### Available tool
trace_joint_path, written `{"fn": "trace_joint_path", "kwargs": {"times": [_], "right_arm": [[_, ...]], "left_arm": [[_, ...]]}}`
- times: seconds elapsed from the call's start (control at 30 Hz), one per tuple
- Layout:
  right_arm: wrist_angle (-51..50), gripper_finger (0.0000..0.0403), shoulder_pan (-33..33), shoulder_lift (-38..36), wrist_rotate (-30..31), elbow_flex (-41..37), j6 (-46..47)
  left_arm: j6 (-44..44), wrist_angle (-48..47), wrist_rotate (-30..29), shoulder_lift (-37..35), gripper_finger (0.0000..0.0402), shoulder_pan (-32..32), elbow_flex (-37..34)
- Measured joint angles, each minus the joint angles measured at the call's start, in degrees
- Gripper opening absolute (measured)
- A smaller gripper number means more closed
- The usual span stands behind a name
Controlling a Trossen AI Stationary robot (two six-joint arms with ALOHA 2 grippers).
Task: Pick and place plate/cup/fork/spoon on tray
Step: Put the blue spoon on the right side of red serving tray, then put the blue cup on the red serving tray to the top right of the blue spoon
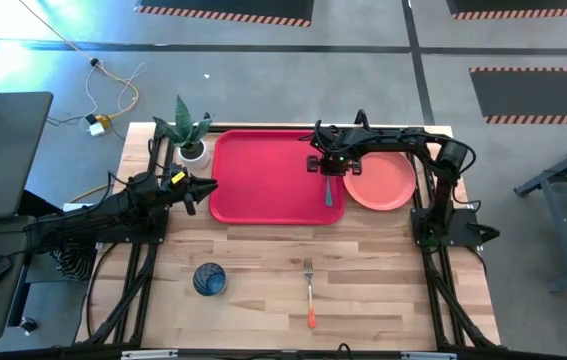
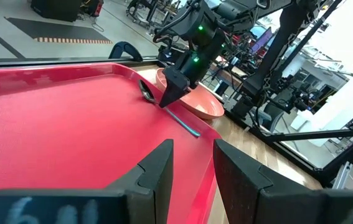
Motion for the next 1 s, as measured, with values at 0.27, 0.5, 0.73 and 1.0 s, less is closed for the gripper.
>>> {"fn": "trace_joint_path", "kwargs": {"times": [0.27,0.5,0.73,1.0], "right_arm": [[0.00,0.0092,0.00,0.00,-0.22,0.00,0.91],[-0.41,0.0092,0.00,-1.51,-0.67,0.02,0.91],[-1.22,0.0092,0.43,-5.47,-0.61,0.02,0.91],[-0.20,0.0092,4.37,-10.82,-0.72,0.02,1.13]], "left_arm": [[0.00,0.01,0.00,0.00,0.0104,0.01,0.00],[-1.98,0.22,0.18,0.00,0.0104,0.01,0.00],[-4.50,0.69,4.25,0.00,0.0104,-0.01,1.03],[-4.38,0.51,7.65,0.00,0.0104,-0.01,9.24]]}}
